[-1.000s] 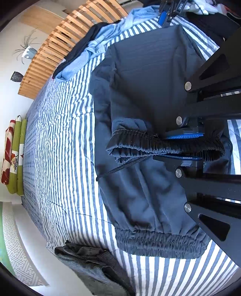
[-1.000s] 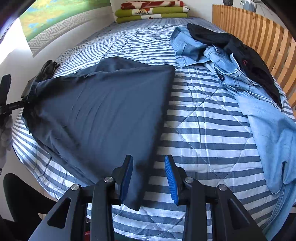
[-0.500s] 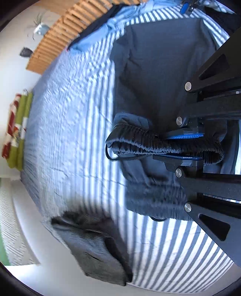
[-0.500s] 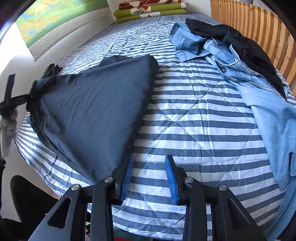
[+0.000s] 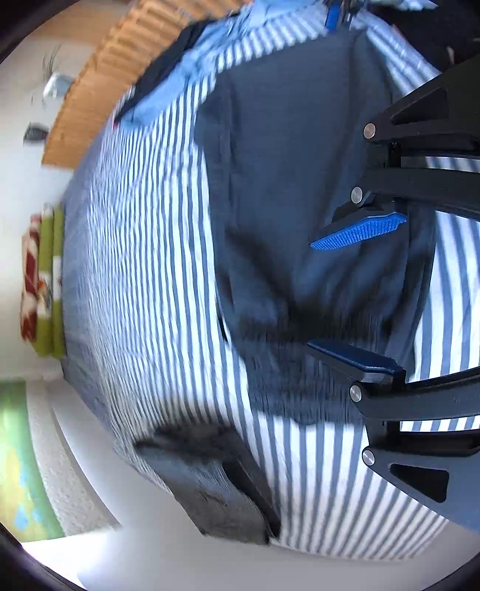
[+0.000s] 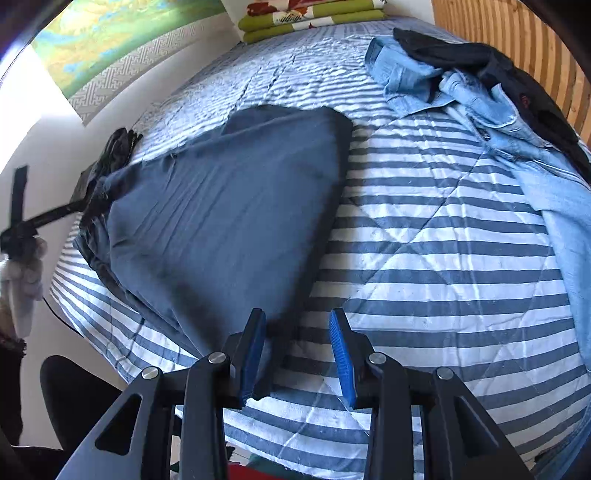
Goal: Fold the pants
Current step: 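Open the left gripper and release the lengthwise-folded trousers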
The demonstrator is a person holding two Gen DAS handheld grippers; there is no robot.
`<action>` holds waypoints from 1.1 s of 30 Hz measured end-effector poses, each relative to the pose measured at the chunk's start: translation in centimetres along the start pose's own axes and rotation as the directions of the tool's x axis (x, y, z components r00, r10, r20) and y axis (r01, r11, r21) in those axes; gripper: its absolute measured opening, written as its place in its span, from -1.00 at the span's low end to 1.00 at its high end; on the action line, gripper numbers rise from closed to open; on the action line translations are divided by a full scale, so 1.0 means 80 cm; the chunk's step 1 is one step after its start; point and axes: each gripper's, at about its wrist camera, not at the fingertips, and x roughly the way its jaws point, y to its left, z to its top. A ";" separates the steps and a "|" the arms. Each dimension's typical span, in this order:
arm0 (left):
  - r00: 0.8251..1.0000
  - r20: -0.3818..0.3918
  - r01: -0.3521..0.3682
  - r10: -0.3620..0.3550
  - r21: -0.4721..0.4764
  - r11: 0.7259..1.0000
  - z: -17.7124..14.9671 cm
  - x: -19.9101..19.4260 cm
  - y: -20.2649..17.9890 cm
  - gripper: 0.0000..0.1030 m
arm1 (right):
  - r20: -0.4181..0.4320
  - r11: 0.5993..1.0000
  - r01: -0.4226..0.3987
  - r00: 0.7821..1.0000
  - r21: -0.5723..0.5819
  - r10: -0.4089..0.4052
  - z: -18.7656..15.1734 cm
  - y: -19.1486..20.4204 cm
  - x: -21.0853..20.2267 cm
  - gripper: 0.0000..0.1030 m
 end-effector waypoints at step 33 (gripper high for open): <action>0.914 -0.132 0.400 -0.384 0.465 0.790 -0.103 0.029 -0.402 0.29 | -0.104 0.974 -0.160 0.979 0.160 0.178 0.123 -0.106 0.011 -0.37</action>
